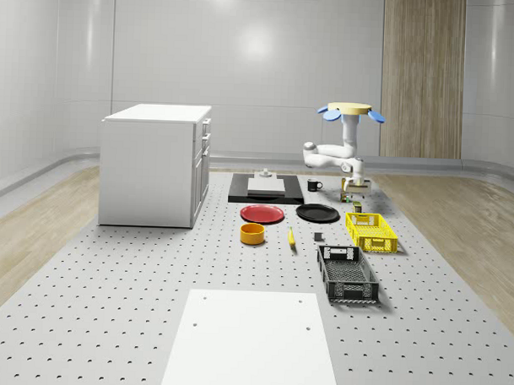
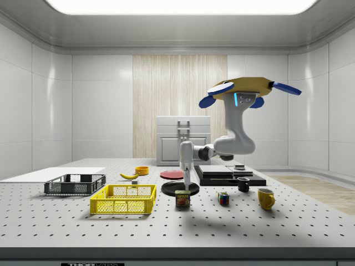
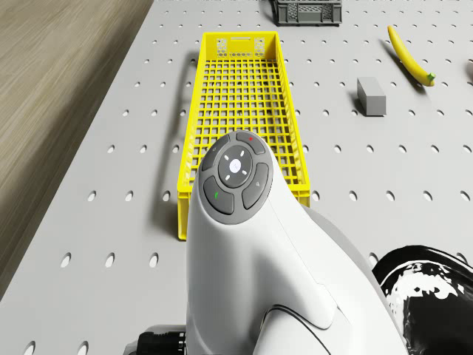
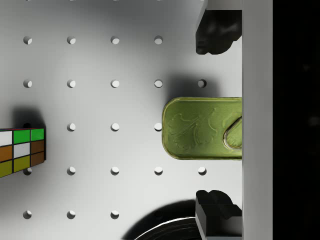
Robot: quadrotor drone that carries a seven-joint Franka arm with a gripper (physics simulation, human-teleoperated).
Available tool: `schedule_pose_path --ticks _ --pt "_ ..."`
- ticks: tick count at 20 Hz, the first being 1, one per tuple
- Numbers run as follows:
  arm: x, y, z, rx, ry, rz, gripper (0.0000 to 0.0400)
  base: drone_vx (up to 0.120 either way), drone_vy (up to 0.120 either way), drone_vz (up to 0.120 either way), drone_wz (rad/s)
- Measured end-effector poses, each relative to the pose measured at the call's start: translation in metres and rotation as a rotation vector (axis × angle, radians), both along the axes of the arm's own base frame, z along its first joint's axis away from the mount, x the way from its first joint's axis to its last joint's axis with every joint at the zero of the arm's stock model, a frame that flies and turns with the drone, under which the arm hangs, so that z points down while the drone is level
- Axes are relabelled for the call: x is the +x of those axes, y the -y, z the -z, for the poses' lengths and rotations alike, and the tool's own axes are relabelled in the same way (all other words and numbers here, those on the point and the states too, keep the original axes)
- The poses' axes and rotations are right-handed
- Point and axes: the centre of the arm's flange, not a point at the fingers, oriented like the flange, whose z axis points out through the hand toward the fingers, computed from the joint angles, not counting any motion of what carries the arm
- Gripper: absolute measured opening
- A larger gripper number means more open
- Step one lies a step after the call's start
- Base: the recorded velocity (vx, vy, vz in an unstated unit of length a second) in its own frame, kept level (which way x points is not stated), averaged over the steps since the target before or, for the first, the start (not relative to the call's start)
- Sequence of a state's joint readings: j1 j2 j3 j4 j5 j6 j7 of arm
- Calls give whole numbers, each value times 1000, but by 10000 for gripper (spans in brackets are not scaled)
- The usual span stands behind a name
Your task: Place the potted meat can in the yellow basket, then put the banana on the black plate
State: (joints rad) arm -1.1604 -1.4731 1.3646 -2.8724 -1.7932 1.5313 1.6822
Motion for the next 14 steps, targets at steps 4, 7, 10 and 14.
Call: schedule_pose_path --ticks 4,7,10,14 --pt "0 0 0 0 0 0 400 90 0 0 0" --pt "0 0 -5 0 0 0 400 0 0 0 0" --pt "0 0 -15 0 0 0 400 0 0 0 0" --pt "0 0 -29 0 0 0 400 0 0 0 0"
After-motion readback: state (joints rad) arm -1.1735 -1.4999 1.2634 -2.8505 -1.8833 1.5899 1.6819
